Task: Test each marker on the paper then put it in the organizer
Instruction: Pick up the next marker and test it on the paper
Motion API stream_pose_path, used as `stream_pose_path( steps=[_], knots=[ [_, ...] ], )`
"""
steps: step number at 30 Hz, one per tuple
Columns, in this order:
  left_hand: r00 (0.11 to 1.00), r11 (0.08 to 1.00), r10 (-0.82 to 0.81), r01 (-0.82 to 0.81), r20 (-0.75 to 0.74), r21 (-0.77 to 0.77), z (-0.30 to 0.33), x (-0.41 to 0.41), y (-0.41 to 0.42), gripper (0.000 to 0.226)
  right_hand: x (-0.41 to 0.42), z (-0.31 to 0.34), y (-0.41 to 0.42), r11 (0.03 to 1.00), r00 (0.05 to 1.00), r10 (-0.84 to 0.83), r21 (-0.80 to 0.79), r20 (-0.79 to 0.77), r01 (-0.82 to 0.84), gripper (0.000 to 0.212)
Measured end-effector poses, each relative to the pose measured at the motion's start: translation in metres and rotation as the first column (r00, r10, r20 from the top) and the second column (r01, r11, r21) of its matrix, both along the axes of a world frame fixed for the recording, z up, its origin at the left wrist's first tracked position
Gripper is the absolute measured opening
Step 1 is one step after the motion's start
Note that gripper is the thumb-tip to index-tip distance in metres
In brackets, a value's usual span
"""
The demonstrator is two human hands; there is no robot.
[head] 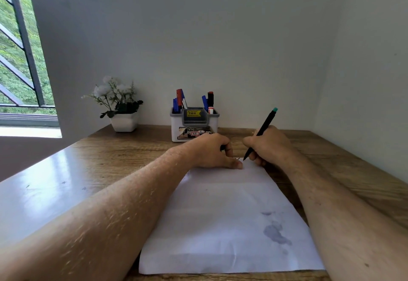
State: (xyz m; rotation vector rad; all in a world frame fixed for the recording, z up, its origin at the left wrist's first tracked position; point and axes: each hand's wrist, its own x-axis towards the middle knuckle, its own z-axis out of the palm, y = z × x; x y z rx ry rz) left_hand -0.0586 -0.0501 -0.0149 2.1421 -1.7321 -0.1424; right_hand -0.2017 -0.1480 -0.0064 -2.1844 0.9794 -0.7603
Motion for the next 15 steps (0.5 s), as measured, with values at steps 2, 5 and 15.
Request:
stream_pose_path(
  steps=[2, 5, 15],
  knots=[
    [1.000, 1.000, 0.000, 0.000, -0.001, -0.001, -0.0003, 0.0008, -0.0008, 0.036, 0.0007, -0.0008, -0.0010, 1.000, 1.000, 0.003, 0.003, 0.005, -0.003, 0.023],
    [1.000, 1.000, 0.000, 0.000, 0.002, 0.001, -0.0005, 0.0019, -0.0009, 0.036, 0.0002, -0.0009, -0.0032, 1.000, 1.000, -0.011, 0.005, 0.017, 0.011, 0.022],
    [1.000, 1.000, 0.011, -0.011, -0.009, 0.008, -0.0002, 0.0009, -0.0011, 0.036, 0.0018, -0.0020, -0.0055, 1.000, 1.000, -0.019, -0.008, 0.023, 0.019, 0.021]
  ],
)
